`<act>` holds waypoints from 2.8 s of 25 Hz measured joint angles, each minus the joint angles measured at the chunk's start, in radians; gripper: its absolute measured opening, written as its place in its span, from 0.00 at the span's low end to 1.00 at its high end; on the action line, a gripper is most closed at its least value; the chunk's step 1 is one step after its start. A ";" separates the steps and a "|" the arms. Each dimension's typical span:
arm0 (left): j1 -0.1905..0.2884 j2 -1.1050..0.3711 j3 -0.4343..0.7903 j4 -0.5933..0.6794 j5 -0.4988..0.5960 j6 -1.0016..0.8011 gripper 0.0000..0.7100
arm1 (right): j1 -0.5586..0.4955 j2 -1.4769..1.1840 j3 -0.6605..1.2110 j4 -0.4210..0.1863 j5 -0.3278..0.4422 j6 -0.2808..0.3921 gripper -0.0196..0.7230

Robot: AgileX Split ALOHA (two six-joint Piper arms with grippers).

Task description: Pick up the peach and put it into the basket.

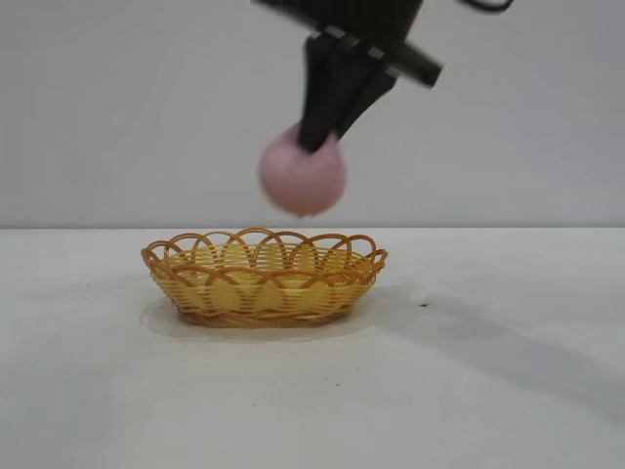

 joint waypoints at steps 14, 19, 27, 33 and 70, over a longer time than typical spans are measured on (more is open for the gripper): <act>0.000 0.000 0.000 0.006 0.000 0.000 0.55 | 0.031 0.049 -0.044 -0.008 -0.079 0.057 0.61; 0.000 0.000 0.000 0.007 0.000 0.000 0.55 | -0.062 -0.075 -0.052 -0.135 -0.066 0.188 0.59; 0.000 0.000 0.000 0.007 0.001 0.000 0.55 | -0.430 -0.079 0.012 -0.343 -0.041 0.374 0.54; 0.000 0.000 0.000 0.007 0.001 0.000 0.55 | -0.540 -0.079 0.087 -0.343 -0.082 0.401 0.54; 0.000 0.000 0.000 0.007 0.001 -0.003 0.55 | -0.542 -1.745 1.046 -0.303 0.244 0.341 0.54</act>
